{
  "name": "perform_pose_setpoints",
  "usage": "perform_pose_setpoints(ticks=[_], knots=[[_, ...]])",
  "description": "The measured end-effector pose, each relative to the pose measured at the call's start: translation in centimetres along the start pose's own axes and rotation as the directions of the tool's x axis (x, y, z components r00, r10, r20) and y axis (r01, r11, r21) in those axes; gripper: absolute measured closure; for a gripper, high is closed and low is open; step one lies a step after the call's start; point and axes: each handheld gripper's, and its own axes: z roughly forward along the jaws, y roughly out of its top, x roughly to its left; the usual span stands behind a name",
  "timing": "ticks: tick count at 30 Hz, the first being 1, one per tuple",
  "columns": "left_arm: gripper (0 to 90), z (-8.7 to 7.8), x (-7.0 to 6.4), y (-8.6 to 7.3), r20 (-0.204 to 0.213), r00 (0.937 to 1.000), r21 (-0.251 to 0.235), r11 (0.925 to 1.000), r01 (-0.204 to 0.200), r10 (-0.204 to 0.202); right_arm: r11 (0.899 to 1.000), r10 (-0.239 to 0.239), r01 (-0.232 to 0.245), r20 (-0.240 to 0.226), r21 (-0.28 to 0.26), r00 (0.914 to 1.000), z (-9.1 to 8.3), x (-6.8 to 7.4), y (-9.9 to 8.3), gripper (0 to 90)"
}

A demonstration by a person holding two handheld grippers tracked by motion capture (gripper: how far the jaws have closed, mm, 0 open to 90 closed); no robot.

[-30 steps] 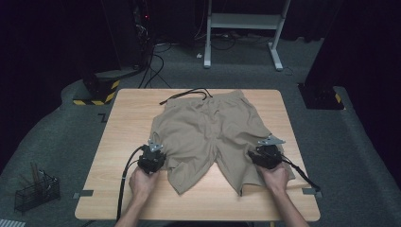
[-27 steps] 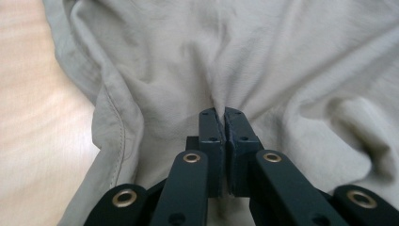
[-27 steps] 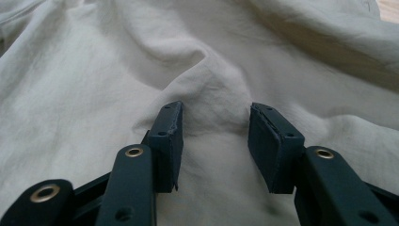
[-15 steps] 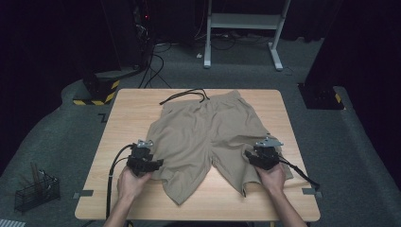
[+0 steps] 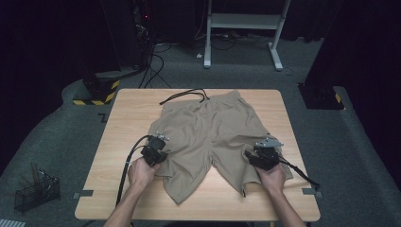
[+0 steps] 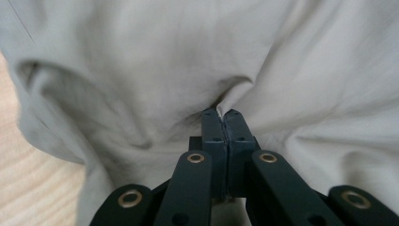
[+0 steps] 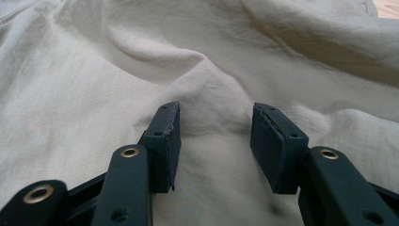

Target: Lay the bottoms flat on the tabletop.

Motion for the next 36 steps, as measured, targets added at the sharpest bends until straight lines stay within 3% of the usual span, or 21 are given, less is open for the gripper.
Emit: perform_pose_setpoints(ticks=[2, 5, 7, 8, 10, 11, 13, 14, 18, 21, 24, 26, 29, 31, 33, 34, 36], knots=[[89.0, -1.8, -0.1, 1.1, 0.037, 0.9993, -0.069, 0.9976, 0.008, -0.006, 1.0, 0.0, 0.0, 0.0, 0.0, 1.0, 0.0, 0.0, 0.0, 52.8], [88.6, -3.8, -0.3, 3.6, 0.031, 0.9992, -0.147, 0.9889, -0.022, 0.027, 1.0, 0.0, 0.0, 0.001, 0.0, 1.0, 0.0, 0.0, 0.0, 52.7], [88.4, -3.6, 0.3, 5.5, 0.003, 0.9996, -0.171, 0.9849, -0.027, 0.028, 1.0, 0.0, 0.0, 0.001, 0.0, 1.0, 0.0, 0.0, 0.0, 52.7], [88.2, -3.0, 0.6, 6.0, -0.008, 0.9998, -0.163, 0.9865, -0.018, 0.017, 1.0, 0.0, 0.0, 0.001, 0.0, 1.0, 0.0, 0.0, 0.0, 52.7], [87.2, -0.3, 2.0, 6.8, -0.018, 0.9991, -0.098, 0.9945, 0.036, -0.038, 1.0, 0.0, 0.0, 0.001, 0.0, 1.0, 0.0, 0.0, 0.0, 52.7], [84.7, 1.6, 2.6, 6.8, -0.057, 0.9974, -0.038, 0.9984, 0.043, -0.045, 1.0, 0.002, -0.002, 0.001, 0.0, 1.0, 0.0, 0.0, 0.0, 52.7], [71.6, 3.0, 2.7, 6.3, -0.099, 0.9947, 0.012, 0.9995, 0.028, -0.026, 1.0, 0.001, -0.001, 0.002, 0.0, 1.0, 0.0, 0.0, 0.0, 52.7], [65.7, 3.0, 2.5, 5.9, -0.1, 0.9948, -0.004, 0.9998, 0.018, -0.018, 1.0, 0.001, -0.001, 0.002, 0.0, 1.0, 0.0, 0.0, 0.0, 52.7], [47.8, -0.6, 1.5, 4.1, -0.122, 0.9926, -0.118, 0.9927, -0.021, 0.007, 1.0, 0.002, -0.002, 0.001, 0.0, 1.0, 0.0, 0.0, 0.0, 52.7], [43.5, -3.9, 1.1, 2.1, -0.116, 0.9932, -0.179, 0.9835, -0.024, 0.004, 1.0, 0.002, -0.002, 0.001, 0.0, 1.0, 0.0, 0.0, 0.0, 52.7], [45.3, -5.8, 0.3, -0.7, -0.077, 0.997, -0.215, 0.9767, -0.005, -0.012, 1.0, 0.003, -0.003, 0.002, 0.0, 1.0, 0.0, 0.0, 0.0, 52.7], [51.9, -5.8, -0.5, -2.6, -0.053, 0.9985, -0.19, 0.9818, 0.006, -0.016, 1.0, 0.002, -0.002, 0.002, 0.0, 1.0, 0.0, 0.0, 0.0, 52.7], [59.4, -3.8, -1.4, -4.7, -0.015, 0.9998, -0.112, 0.9936, 0.014, -0.016, 1.0, 0.001, -0.001, 0.001, -0.001, 1.0, 0.0, 0.0, 0.0, 52.4], [57.9, -2.6, -1.5, -5.2, 0.014, 0.999, -0.094, 0.9946, 0.044, -0.043, 1.0, 0.001, -0.001, -0.001, 0.0, 1.0, 0.0, 0.0, 0.0, 52.3], [54.5, -1.4, -1.5, -5.2, 0.007, 0.9979, -0.092, 0.9937, 0.064, -0.064, 1.0, 0.001, -0.001, -0.001, 0.0, 1.0, 0.0, 0.0, 0.0, 52.2], [56.7, -0.8, -1.5, -5.0, -0.003, 0.9979, -0.084, 0.9944, 0.064, -0.064, 1.0, 0.002, -0.002, -0.001, 0.0, 1.0, 0.0, 0.0, 0.0, 52.2], [73.1, -0.4, -2.1, -4.8, 0.004, 0.9992, -0.085, 0.9956, 0.04, -0.04, 1.0, 0.002, -0.002, -0.001, 0.0, 1.0, 0.0, 0.0, 0.0, 52.2]])
